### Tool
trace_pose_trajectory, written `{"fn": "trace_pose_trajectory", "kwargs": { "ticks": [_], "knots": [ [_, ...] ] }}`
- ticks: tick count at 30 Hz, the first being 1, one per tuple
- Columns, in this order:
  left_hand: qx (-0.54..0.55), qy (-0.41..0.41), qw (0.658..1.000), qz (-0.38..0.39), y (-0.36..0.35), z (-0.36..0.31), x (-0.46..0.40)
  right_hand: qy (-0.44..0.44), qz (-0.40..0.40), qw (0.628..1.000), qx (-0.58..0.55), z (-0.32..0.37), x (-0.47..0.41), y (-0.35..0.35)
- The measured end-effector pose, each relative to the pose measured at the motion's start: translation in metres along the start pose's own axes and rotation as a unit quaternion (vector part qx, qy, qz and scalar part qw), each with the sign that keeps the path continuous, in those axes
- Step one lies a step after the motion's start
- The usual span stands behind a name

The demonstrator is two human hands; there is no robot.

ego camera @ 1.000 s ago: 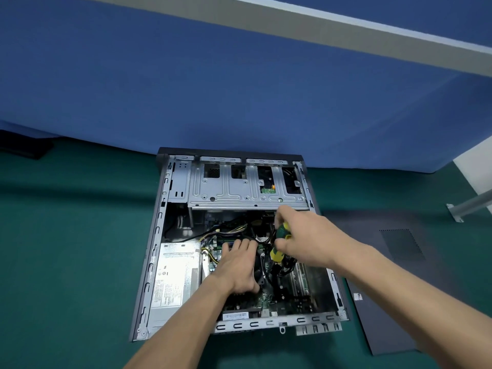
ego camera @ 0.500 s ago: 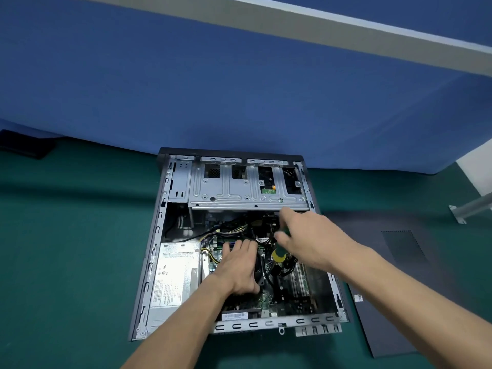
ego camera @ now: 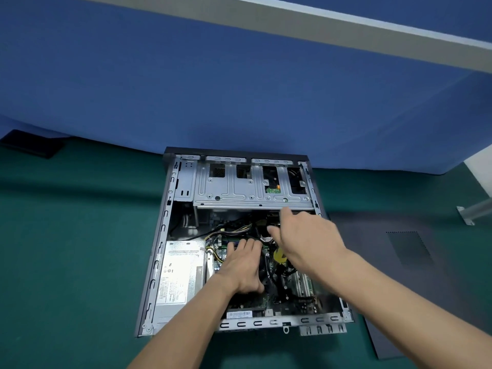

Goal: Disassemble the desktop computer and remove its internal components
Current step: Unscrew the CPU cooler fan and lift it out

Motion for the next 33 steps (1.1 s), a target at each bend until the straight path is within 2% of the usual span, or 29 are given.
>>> {"fn": "trace_pose_trajectory", "kwargs": {
  "ticks": [2, 3, 4, 7, 8, 11, 13, 15, 17, 20, 22, 26, 31, 33],
  "knots": [
    [-0.008, 0.0, 1.0, 0.001, 0.0, 0.0, -0.001, 0.03, 0.086, 0.99, -0.111, 0.002, -0.001, 0.002],
    [-0.01, -0.002, 1.0, 0.0, -0.001, 0.0, -0.001, 0.023, 0.125, 0.981, -0.145, 0.004, 0.0, 0.004],
    [-0.008, -0.002, 1.0, 0.001, -0.001, 0.0, -0.001, 0.006, 0.131, 0.981, -0.142, 0.005, 0.002, 0.002],
    [0.014, 0.002, 1.0, 0.003, -0.003, 0.0, -0.001, -0.031, 0.017, 0.999, 0.003, 0.004, 0.003, 0.003],
    [0.012, 0.002, 1.0, 0.0, -0.002, 0.0, -0.001, -0.023, -0.003, 1.0, 0.016, 0.003, 0.002, 0.003],
    [0.006, 0.004, 1.0, -0.006, -0.002, 0.0, -0.001, -0.007, 0.06, 0.996, -0.068, 0.002, 0.001, 0.005],
    [0.005, 0.005, 1.0, -0.002, -0.003, 0.0, -0.002, -0.019, 0.086, 0.994, -0.068, 0.002, 0.003, 0.005],
    [0.006, 0.005, 1.0, 0.001, -0.003, 0.0, -0.002, -0.036, 0.032, 0.999, 0.009, -0.003, 0.005, 0.005],
    [0.006, 0.006, 1.0, -0.001, -0.003, 0.0, -0.002, -0.029, 0.002, 0.999, 0.032, -0.006, 0.005, 0.005],
    [0.006, 0.005, 1.0, -0.002, -0.002, 0.0, -0.002, 0.026, 0.073, 0.996, -0.047, -0.005, 0.006, 0.005],
    [0.006, 0.005, 1.0, -0.001, -0.002, 0.0, -0.002, 0.01, 0.105, 0.992, -0.074, -0.002, 0.006, 0.004],
    [0.0, 0.005, 1.0, -0.001, -0.001, -0.001, -0.001, -0.074, -0.002, 0.996, 0.042, -0.006, 0.002, 0.004],
    [0.007, 0.005, 1.0, -0.006, -0.002, 0.001, -0.001, -0.002, 0.062, 0.993, -0.103, -0.001, 0.007, 0.0],
    [0.007, 0.004, 1.0, -0.003, -0.003, 0.0, -0.002, -0.043, 0.002, 0.997, -0.065, -0.002, 0.006, -0.004]
  ]
}}
Point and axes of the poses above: each hand's wrist, its own x-axis away from the middle knuckle, its own y-axis out of the back of the hand, z = x × y, the point moved 1 cm from there along -x, towards the middle knuckle, and after that the axes turned 13 degrees about -x, right-handed, at the moved point
